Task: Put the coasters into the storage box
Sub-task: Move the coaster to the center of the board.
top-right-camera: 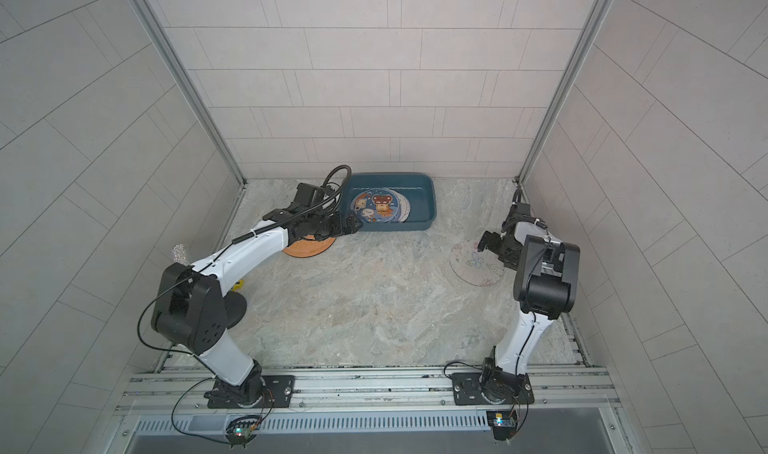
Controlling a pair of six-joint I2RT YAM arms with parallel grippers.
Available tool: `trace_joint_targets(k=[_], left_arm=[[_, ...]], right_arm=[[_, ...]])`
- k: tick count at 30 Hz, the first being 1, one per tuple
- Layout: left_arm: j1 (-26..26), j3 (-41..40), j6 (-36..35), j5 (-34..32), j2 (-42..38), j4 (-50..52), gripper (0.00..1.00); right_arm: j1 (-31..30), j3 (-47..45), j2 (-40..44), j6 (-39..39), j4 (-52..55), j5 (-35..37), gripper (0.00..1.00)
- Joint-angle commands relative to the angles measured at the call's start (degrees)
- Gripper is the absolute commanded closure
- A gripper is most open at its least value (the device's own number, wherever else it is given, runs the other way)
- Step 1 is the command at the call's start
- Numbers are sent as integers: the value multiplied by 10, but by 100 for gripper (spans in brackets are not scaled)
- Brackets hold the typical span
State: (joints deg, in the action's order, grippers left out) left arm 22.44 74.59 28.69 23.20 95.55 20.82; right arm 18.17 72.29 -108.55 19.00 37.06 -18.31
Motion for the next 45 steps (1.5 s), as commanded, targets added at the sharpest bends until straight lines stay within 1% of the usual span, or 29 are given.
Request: trace_joint_targets(k=[1,8,22,36,38,41,43,45], left_arm=[[6,-6,2,7,-15,-2,0],[10,-5,3,9,-9,-3,0],[20,-11,3,9,-5,-3,0],[36,-55,5,8,-6,-2,0],[43,-62,7,6,-3,-5,0],[58,-73,15,0,7,-21,0],[69,-78,22,-4,20,-34,0],[80,-79,28,-8,35,-45,3]], right_arm=[[-33,-23,-50,-4,55,-57,0],[-101,-2,-63,-4,64,-57,0],[-259,35,-86,10,75,-57,0],[-379,28,-79,47,58,-78,0],[-390,31,-76,47,58,-83,0],[-390,33,-61,41,62,-77,1],[-379,33,-46,33,67,-64,1],[-360,30,-34,25,67,-58,1]])
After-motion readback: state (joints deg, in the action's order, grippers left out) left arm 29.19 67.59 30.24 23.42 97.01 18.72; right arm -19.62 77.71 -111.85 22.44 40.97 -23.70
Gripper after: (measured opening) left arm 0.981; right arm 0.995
